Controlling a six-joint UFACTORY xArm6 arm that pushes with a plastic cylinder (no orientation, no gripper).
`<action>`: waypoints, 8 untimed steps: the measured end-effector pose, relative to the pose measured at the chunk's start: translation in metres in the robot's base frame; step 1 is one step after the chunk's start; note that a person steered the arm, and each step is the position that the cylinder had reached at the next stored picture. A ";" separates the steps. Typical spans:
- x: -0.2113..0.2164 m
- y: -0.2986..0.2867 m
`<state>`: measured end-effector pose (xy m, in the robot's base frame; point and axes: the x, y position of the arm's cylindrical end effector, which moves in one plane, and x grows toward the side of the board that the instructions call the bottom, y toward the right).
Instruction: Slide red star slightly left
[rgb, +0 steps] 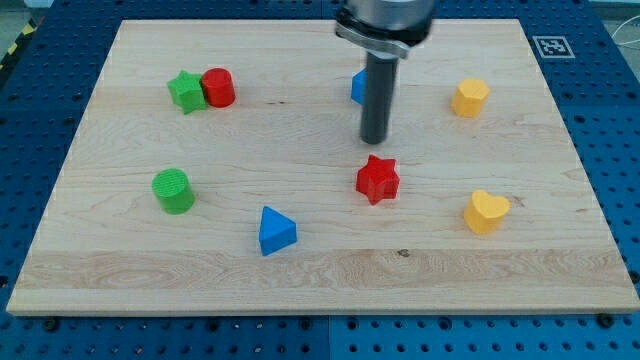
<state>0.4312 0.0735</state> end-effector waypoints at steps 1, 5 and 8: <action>0.021 0.025; 0.067 0.044; 0.067 0.015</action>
<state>0.4980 0.0885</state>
